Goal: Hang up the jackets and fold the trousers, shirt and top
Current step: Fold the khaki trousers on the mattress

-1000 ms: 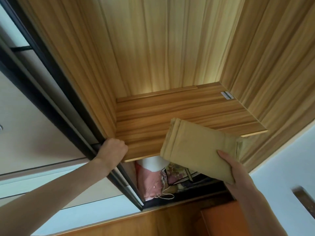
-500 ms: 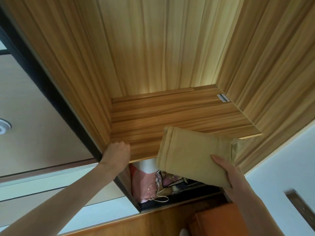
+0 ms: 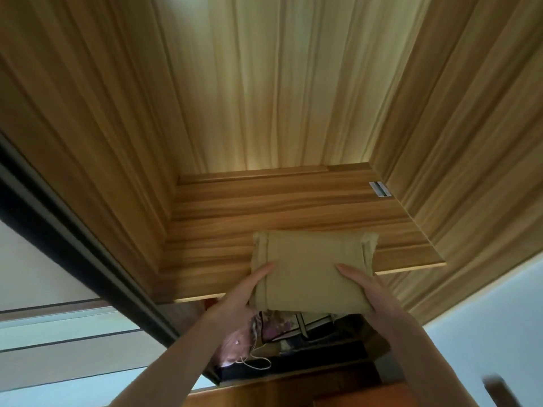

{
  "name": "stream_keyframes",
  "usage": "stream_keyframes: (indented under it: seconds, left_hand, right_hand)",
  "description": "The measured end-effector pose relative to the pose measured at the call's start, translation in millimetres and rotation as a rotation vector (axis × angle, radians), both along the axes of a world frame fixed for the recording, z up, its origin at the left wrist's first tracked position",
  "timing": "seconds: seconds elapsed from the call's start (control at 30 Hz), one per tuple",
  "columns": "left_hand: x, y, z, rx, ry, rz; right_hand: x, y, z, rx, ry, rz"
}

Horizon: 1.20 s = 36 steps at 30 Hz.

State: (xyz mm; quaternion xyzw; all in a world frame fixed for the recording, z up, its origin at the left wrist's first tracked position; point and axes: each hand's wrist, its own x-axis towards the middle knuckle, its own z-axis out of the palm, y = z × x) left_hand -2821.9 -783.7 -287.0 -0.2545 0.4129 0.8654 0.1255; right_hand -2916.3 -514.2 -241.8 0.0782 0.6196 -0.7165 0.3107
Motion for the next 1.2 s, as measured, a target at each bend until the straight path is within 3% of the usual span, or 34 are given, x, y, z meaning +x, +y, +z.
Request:
stream_keyframes:
  seconds: [0.1,0.27,0.37,0.57,0.77,0.93,1.2]
  left_hand:
    - [-21.8,8.0,-6.6,-0.013,-0.008,0.075]
    - [-53.1,14.2,-17.1,-0.278,0.054,0.285]
    - [-64.1,15.0,-24.9,-0.452,0.002,0.352]
    - [-86.6,14.9,-43.9,-0.753,-0.036,0.428]
    - [-97.4,5.9,-55.2,-1.067,-0.063,0.327]
    - [-95.1,8.6,-66.1,-1.493,-0.184,0.171]
    - [-86.0,-5.3,-57.7,-1.892,-0.035,-0.166]
  right_hand:
    - [-32.4,-0.1,-8.0,0.034,-0.023,0.087]
    - [-75.1,-15.3,-29.8,0.141,-0.003,-0.014]
    - [-93.6,-29.0,-43.4,0.351,0.157,-0.026]
    - [-115.6,-45.2,-67.6,0.442,0.391,0.099]
    - [-110.0,-51.5,-87.1,0.549,0.523,0.181]
    - [-108.6,-57.7,-99.7,0.876,0.677,0.242]
    - [-96.7,-59.6,-84.8,0.973,0.745,0.234]
